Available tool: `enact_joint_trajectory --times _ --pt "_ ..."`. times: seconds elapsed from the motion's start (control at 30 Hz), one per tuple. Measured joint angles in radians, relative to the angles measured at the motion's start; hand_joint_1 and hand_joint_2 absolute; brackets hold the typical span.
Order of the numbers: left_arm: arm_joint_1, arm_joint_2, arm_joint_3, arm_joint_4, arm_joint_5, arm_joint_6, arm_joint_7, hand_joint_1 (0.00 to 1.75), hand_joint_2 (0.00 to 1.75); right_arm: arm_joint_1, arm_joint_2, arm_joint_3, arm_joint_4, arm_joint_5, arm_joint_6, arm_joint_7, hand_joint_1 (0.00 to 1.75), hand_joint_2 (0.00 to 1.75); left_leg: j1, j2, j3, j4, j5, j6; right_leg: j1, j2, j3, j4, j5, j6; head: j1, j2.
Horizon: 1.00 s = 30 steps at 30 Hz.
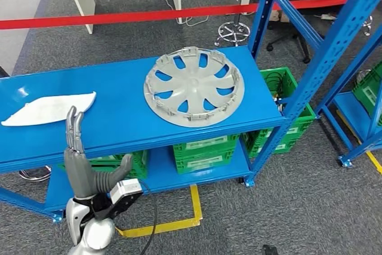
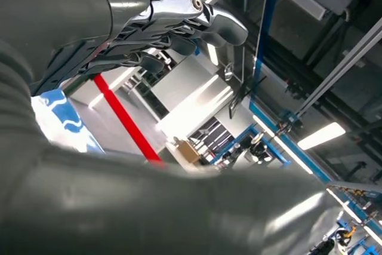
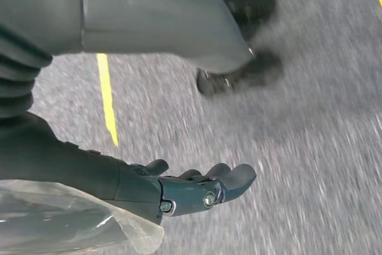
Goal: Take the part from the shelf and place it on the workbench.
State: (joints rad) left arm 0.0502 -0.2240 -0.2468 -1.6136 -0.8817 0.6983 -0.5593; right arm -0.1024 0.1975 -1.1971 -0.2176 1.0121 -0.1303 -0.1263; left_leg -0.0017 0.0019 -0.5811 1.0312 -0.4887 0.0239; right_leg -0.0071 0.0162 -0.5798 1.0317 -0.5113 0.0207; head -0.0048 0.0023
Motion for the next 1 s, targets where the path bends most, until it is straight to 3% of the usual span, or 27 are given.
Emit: enact_joint_trajectory --times 0.07,0.17,0.2,0.23,0.27,0.33,0.4,0.5,0.57,0.67,0.7,0.73,0.77,0.83,0.87,0.93,1.0 --pt "0.0 -0.003 0.0 0.0 -0.01 0.001 -0.011 0.0 0.0 0.0 0.0 0.0 0.0 0.002 0.002 0.004 0.0 0.0 0.006 0.002 0.007 -0.014 0.007 0.002 0.002 -0.004 -0.019 0.038 -0.029 0.009 0.003 0.0" --pt "0.002 -0.005 0.001 0.0 -0.018 0.001 -0.03 0.0 0.0 0.0 0.0 0.0 0.0 0.004 0.006 0.008 0.0 0.0 0.006 0.006 0.009 -0.019 0.008 0.005 0.001 -0.008 -0.102 0.211 -0.11 0.018 0.007 0.0" --pt "0.003 -0.005 0.002 0.0 -0.02 0.001 -0.036 0.0 0.0 0.001 0.0 0.0 0.001 0.005 0.007 0.009 0.0 0.0 0.006 0.006 0.009 -0.018 0.008 0.006 0.001 -0.008 -0.122 0.252 -0.119 0.019 0.007 0.0" --pt "0.003 -0.005 0.002 0.0 -0.023 0.001 -0.041 0.0 0.0 0.002 0.0 0.0 0.001 0.006 0.008 0.009 0.0 0.0 0.005 0.006 0.01 -0.018 0.007 0.006 0.0 -0.008 -0.126 0.257 -0.108 0.02 0.007 0.0" --pt "0.004 -0.005 0.003 0.0 -0.026 0.001 -0.044 0.0 0.0 0.002 0.0 0.0 0.001 0.007 0.009 0.009 0.0 0.0 0.005 0.006 0.012 -0.018 0.006 0.006 -0.001 -0.009 -0.112 0.225 -0.08 0.021 0.007 0.0" --pt "0.004 -0.006 0.004 -0.001 -0.034 0.001 -0.049 0.0 0.0 0.0 0.0 0.0 0.001 0.01 0.011 0.009 0.0 0.0 0.003 0.006 0.015 -0.016 0.003 0.001 -0.001 -0.013 -0.048 0.095 -0.014 0.018 0.007 0.0" --pt "0.004 -0.006 0.006 -0.003 -0.044 0.001 -0.056 0.0 0.0 -0.003 0.0 0.0 0.002 0.012 0.014 0.011 0.0 0.0 -0.001 0.006 0.014 -0.012 0.0 -0.007 0.0 -0.016 0.0 0.004 0.01 0.01 0.006 0.0" --pt "0.006 -0.006 0.014 -0.007 -0.061 0.002 -0.066 0.0 0.0 -0.001 0.0 0.001 0.002 0.028 0.021 0.019 0.0 0.0 -0.002 0.007 0.013 -0.009 -0.001 -0.018 0.0 -0.014 0.01 -0.012 0.008 -0.004 0.005 0.0" --pt "0.014 -0.007 0.028 -0.018 -0.065 0.002 -0.078 0.0 0.0 0.0 0.002 0.007 0.003 0.052 0.031 0.024 0.0 0.0 0.0 0.005 0.0 0.028 -0.029 -0.028 -0.004 -0.013 0.014 -0.016 0.01 -0.016 0.001 0.0" --pt "0.042 -0.009 0.054 -0.036 -0.055 0.002 -0.099 0.0 0.0 -0.002 0.002 0.018 0.004 0.072 0.038 0.031 0.0 0.0 0.003 0.003 -0.082 0.205 -0.113 -0.04 -0.005 -0.013 0.018 -0.018 0.008 -0.025 -0.005 0.0" --pt "0.052 -0.009 0.06 -0.039 -0.052 0.002 -0.103 0.0 0.0 -0.002 0.002 0.021 0.004 0.075 0.038 0.033 0.0 0.0 0.004 0.003 -0.106 0.253 -0.125 -0.042 -0.005 -0.013 0.019 -0.017 0.008 -0.026 -0.005 0.0" --pt "0.061 -0.011 0.065 -0.042 -0.049 0.002 -0.108 0.0 0.0 -0.001 0.002 0.025 0.004 0.08 0.039 0.033 0.0 0.0 0.004 0.003 -0.115 0.267 -0.119 -0.041 -0.004 -0.013 0.02 -0.017 0.007 -0.026 -0.005 0.0" --pt "0.069 -0.012 0.072 -0.047 -0.048 0.002 -0.113 0.0 0.0 -0.001 0.002 0.029 0.004 0.089 0.04 0.031 0.0 0.0 0.004 0.003 -0.106 0.245 -0.094 -0.039 -0.004 -0.012 0.021 -0.017 0.007 -0.026 -0.005 0.0" --pt "0.087 -0.015 0.09 -0.063 -0.043 0.002 -0.126 0.0 0.0 -0.003 0.003 0.044 0.005 0.114 0.042 0.026 0.0 0.0 0.003 0.002 -0.048 0.118 -0.023 -0.029 -0.004 -0.009 0.025 -0.017 0.005 -0.025 -0.005 0.0" --pt "0.097 -0.017 0.099 -0.072 -0.038 0.002 -0.13 0.0 0.0 -0.005 0.003 0.052 0.005 0.124 0.042 0.024 0.0 0.0 0.001 0.002 -0.019 0.056 -0.002 -0.025 -0.002 -0.006 0.025 -0.016 0.003 -0.023 -0.005 0.0" --pt "0.114 -0.019 0.112 -0.083 -0.029 0.002 -0.133 0.0 0.0 -0.009 0.005 0.066 0.005 0.136 0.041 0.022 0.0 0.0 -0.002 0.0 0.007 -0.005 0.008 -0.019 0.0 -0.006 0.023 -0.016 0.001 -0.015 -0.004 0.0" --pt "0.123 -0.021 0.121 -0.088 -0.027 0.002 -0.134 0.0 0.0 -0.011 0.005 0.077 0.005 0.147 0.039 0.026 0.0 0.0 -0.003 -0.001 0.008 -0.013 0.007 -0.013 -0.001 -0.008 0.021 -0.018 0.0 -0.003 -0.004 0.0"
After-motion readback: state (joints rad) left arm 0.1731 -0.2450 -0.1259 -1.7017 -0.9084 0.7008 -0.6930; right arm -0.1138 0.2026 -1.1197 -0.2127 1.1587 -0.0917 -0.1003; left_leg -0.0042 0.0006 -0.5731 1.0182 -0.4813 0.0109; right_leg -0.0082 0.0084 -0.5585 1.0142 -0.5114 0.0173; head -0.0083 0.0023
